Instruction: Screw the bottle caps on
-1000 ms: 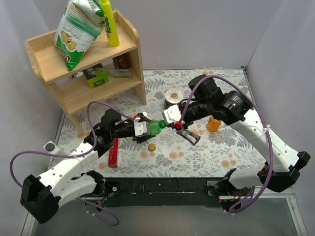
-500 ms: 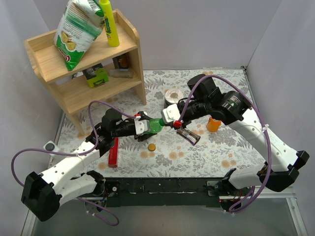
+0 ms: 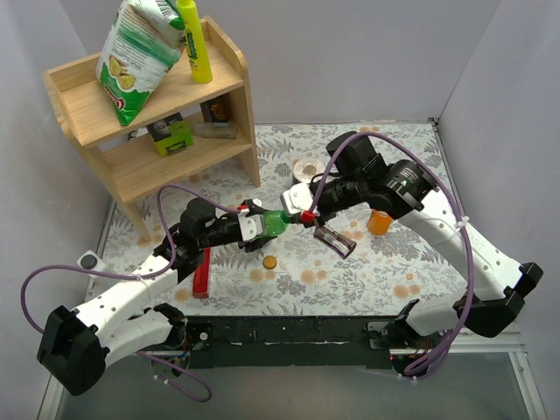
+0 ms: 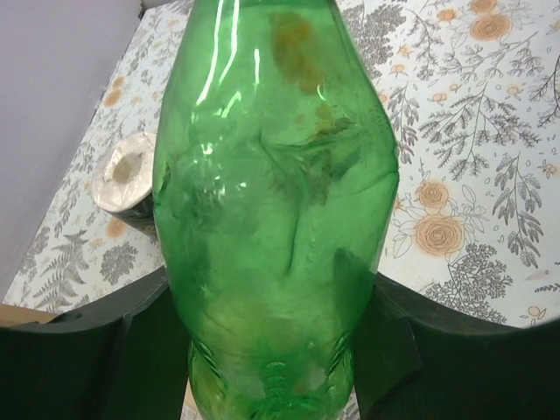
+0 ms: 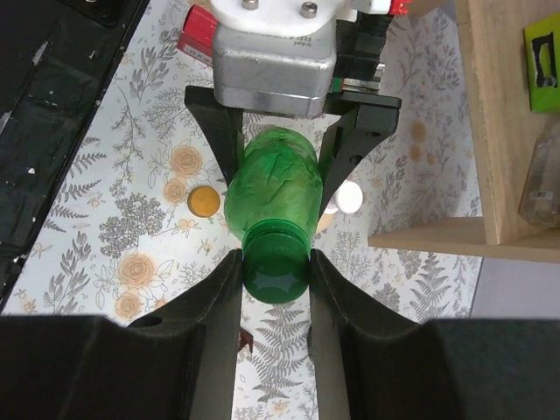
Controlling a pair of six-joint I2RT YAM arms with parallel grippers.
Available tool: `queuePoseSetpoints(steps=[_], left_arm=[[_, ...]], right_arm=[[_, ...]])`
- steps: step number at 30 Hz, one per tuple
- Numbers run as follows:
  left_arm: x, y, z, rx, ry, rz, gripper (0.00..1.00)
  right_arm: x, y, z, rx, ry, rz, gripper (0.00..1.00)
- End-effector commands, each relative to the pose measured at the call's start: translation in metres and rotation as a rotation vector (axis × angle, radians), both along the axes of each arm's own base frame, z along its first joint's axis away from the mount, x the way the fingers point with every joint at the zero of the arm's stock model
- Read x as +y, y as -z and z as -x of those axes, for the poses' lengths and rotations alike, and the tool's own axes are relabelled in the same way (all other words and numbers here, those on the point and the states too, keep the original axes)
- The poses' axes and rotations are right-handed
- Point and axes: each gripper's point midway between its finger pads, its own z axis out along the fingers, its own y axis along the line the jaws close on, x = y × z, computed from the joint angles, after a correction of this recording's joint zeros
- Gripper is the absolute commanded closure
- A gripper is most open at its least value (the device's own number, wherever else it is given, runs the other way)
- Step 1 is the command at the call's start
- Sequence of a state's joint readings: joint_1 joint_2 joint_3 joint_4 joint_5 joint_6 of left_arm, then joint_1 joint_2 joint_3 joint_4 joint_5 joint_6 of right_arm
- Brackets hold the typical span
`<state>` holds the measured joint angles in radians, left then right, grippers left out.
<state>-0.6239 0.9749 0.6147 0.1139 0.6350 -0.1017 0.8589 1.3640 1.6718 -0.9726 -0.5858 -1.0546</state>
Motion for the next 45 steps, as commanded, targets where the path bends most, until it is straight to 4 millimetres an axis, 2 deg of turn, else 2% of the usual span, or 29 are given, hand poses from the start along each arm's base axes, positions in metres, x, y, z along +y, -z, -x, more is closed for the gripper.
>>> queuePoseSetpoints(steps=[1, 4, 6, 7, 8, 10, 11, 12, 13, 14, 18, 20, 28, 33, 38, 45], left_arm=[[-0.003, -0.045, -0.010, -0.131, -0.033, 0.108, 1.00], [-0.003, -0.046, -0.019, -0.121, -0.073, 0.121, 1.00], [-0.001, -0.046, -0.029, -0.103, -0.129, 0.131, 1.00], [0.000, -0.050, -0.033, -0.112, -0.151, 0.147, 1.00], [0.002, -0.054, -0.037, -0.114, -0.176, 0.163, 1.00], [0.005, -0.060, -0.044, -0.111, -0.224, 0.195, 1.00], [0.006, -0.062, -0.046, -0.109, -0.238, 0.205, 1.00], [0.007, -0.063, -0.047, -0.107, -0.247, 0.213, 1.00], [0.007, -0.062, -0.049, -0.103, -0.260, 0.218, 1.00], [0.008, -0.062, -0.049, -0.100, -0.263, 0.220, 1.00], [0.011, -0.060, -0.053, -0.089, -0.299, 0.230, 1.00], [0.013, -0.056, -0.057, -0.076, -0.321, 0.221, 1.00], [0.024, -0.041, -0.070, -0.021, -0.429, 0.200, 1.00], [0.015, -0.031, -0.063, 0.089, -0.388, 0.193, 1.00], [0.004, -0.036, -0.046, 0.114, -0.287, 0.202, 1.00], [0.004, -0.042, -0.054, 0.113, -0.313, 0.223, 1.00]], right_arm=[[0.003, 0.023, 0.003, 0.146, 0.046, 0.084, 0.70], [0.008, 0.022, -0.005, 0.217, 0.109, 0.087, 0.71], [0.013, 0.028, -0.013, 0.266, 0.171, 0.112, 0.72], [0.016, 0.019, -0.015, 0.317, 0.227, 0.099, 0.73], [0.021, 0.028, -0.021, 0.361, 0.266, 0.128, 0.73], [0.028, 0.018, -0.027, 0.420, 0.323, 0.121, 0.75], [0.032, 0.029, -0.030, 0.509, 0.394, 0.164, 0.76], [0.033, 0.030, -0.034, 0.550, 0.427, 0.179, 0.76], [0.038, 0.020, -0.039, 0.573, 0.452, 0.158, 0.77], [0.043, 0.031, -0.044, 0.671, 0.512, 0.191, 0.78], [0.047, 0.038, -0.049, 0.765, 0.556, 0.202, 0.81], [0.047, 0.045, -0.052, 0.783, 0.589, 0.213, 0.89], [0.044, 0.055, -0.060, 0.856, 0.638, 0.223, 0.93], [0.045, 0.052, -0.069, 0.811, 0.658, 0.193, 0.95], [0.049, 0.047, -0.072, 0.797, 0.640, 0.172, 0.96], [0.047, 0.049, -0.070, 0.799, 0.641, 0.180, 0.96]])
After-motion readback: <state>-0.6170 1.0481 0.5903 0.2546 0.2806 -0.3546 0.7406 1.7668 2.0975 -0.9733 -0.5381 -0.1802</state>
